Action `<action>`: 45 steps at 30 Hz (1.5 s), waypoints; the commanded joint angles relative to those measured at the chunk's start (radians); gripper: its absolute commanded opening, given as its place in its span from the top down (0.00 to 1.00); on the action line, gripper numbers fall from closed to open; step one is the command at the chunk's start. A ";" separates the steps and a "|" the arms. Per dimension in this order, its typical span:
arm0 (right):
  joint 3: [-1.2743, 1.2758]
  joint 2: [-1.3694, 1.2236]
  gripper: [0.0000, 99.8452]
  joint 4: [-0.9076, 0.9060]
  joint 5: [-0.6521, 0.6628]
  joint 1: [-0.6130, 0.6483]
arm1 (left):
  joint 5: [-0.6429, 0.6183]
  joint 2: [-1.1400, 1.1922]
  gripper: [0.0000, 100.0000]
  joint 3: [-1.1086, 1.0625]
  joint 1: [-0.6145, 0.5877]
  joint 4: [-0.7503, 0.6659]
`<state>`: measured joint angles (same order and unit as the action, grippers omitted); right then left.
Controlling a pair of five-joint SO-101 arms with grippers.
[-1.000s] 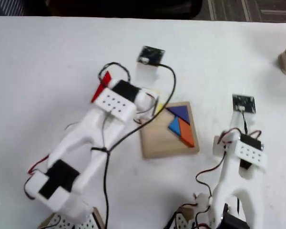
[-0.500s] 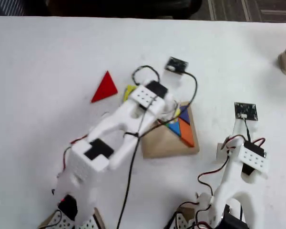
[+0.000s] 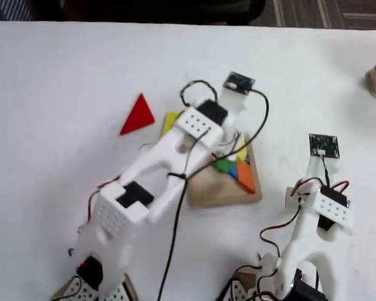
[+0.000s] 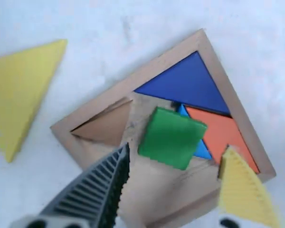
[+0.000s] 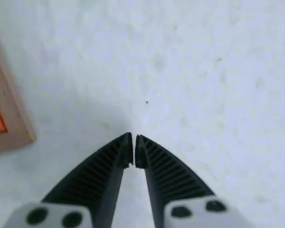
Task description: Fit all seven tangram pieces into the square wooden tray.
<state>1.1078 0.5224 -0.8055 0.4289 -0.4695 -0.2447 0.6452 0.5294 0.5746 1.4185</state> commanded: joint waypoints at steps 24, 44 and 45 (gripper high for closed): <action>-0.005 0.028 0.98 0.028 0.002 -0.005 | 0.107 -0.128 0.65 0.120 -0.351 0.367; -0.172 0.039 0.98 -0.211 -0.063 0.265 | 0.261 -0.740 0.65 -1.227 -0.573 -0.393; -0.207 0.035 0.98 -0.243 -0.092 0.294 | 0.279 -0.740 0.65 -1.252 -0.587 -0.416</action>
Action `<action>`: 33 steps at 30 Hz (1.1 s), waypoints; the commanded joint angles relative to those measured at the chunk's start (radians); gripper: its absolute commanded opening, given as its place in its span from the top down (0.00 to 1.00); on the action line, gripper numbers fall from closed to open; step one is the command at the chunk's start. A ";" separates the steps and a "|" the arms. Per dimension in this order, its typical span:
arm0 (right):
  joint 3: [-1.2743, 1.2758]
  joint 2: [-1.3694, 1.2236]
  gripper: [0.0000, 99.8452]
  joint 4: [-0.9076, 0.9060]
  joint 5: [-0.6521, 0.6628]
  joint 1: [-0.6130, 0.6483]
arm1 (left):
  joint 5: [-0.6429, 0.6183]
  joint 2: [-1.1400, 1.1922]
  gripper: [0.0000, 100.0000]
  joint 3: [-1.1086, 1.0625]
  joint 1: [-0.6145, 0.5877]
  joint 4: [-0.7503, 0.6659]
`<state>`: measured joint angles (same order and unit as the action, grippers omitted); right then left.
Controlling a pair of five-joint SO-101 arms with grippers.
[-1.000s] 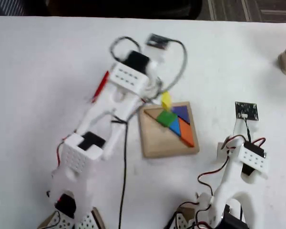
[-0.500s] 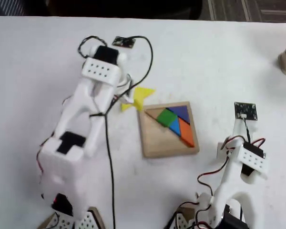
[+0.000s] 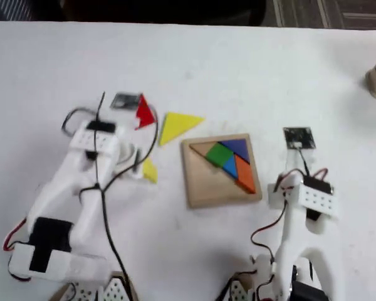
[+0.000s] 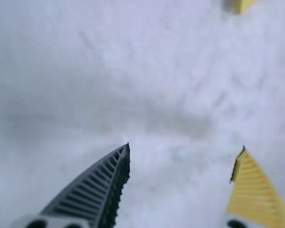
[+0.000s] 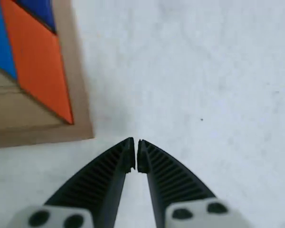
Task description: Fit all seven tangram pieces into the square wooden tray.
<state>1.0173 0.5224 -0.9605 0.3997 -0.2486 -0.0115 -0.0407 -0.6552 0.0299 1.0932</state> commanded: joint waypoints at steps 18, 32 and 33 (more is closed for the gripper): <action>-0.292 -0.285 0.98 0.188 -0.316 0.401 | 0.117 -0.064 0.91 -0.124 -0.127 -0.253; -0.293 -0.308 0.98 0.217 -0.318 0.404 | 0.219 -0.065 0.98 -0.110 -0.127 -0.242; -0.292 -0.308 0.98 0.217 -0.316 0.404 | 0.218 -0.065 0.98 -0.110 -0.127 -0.242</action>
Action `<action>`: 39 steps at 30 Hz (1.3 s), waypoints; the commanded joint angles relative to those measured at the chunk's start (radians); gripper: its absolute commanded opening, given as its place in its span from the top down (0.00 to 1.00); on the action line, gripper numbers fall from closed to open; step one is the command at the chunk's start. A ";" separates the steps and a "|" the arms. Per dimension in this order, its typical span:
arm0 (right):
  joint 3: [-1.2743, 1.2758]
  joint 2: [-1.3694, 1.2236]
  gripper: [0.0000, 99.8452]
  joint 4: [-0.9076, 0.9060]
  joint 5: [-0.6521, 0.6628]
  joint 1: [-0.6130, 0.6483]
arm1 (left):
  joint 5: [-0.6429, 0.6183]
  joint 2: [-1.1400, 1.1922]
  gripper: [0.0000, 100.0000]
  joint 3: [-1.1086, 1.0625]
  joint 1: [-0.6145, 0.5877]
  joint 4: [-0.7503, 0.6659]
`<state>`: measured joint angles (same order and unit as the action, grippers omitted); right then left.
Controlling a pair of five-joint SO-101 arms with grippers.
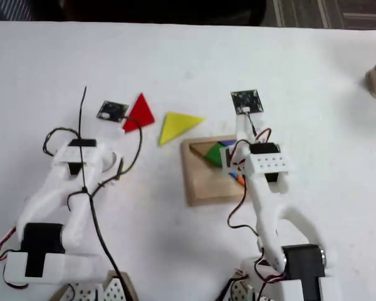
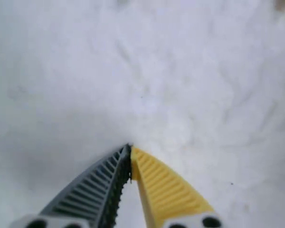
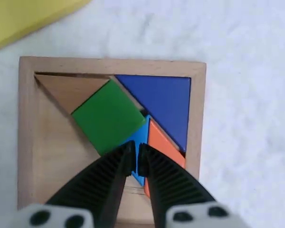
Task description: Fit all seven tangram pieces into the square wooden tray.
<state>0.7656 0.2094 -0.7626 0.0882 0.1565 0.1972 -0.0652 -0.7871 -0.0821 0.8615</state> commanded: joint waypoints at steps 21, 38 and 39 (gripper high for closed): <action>-0.144 -0.157 0.98 0.070 0.034 0.074 | 0.011 -0.041 0.98 0.018 -0.015 -0.012; -0.127 -0.165 0.98 -0.030 0.046 0.031 | 0.011 -0.039 0.98 0.017 -0.015 -0.017; -0.129 -0.165 0.98 -0.031 0.063 0.025 | 0.011 -0.039 0.98 0.017 -0.015 -0.017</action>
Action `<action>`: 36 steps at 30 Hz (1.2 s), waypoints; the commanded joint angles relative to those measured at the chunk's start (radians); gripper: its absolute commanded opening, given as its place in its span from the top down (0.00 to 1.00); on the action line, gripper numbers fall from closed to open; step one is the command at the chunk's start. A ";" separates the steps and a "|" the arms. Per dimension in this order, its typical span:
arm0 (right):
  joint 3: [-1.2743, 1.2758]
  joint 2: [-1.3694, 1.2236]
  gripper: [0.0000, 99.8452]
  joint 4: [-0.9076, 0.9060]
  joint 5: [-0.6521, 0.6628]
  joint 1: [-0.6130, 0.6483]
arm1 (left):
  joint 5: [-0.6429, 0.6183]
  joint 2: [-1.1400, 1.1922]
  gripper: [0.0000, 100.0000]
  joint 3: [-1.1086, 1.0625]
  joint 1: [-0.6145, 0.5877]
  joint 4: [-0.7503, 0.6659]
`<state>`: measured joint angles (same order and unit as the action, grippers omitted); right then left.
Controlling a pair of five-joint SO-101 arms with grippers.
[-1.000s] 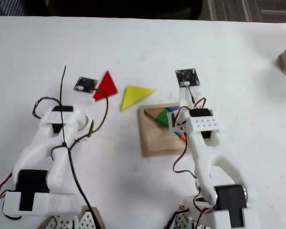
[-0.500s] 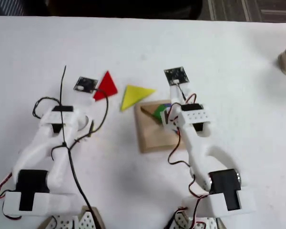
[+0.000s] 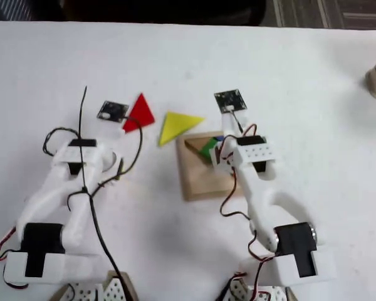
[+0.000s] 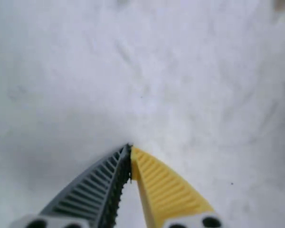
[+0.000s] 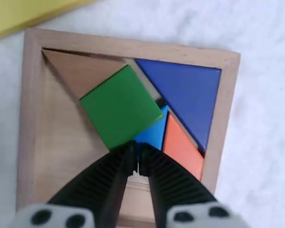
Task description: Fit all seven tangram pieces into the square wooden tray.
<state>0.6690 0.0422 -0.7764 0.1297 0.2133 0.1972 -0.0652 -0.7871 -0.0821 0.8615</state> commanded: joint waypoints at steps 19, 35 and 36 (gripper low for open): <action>-0.029 0.251 0.98 -0.085 -0.043 -0.008 | 0.011 -0.039 0.98 0.017 -0.013 -0.018; -0.106 -0.031 0.98 0.081 -0.046 0.024 | 0.011 -0.038 0.98 0.017 -0.016 -0.018; -0.115 -0.038 0.98 0.082 -0.046 0.024 | 0.011 -0.036 0.98 0.017 -0.016 -0.018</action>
<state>0.6107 0.0054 -0.7150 0.0867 0.2332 0.1972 -0.0652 -0.7871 -0.0821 0.8615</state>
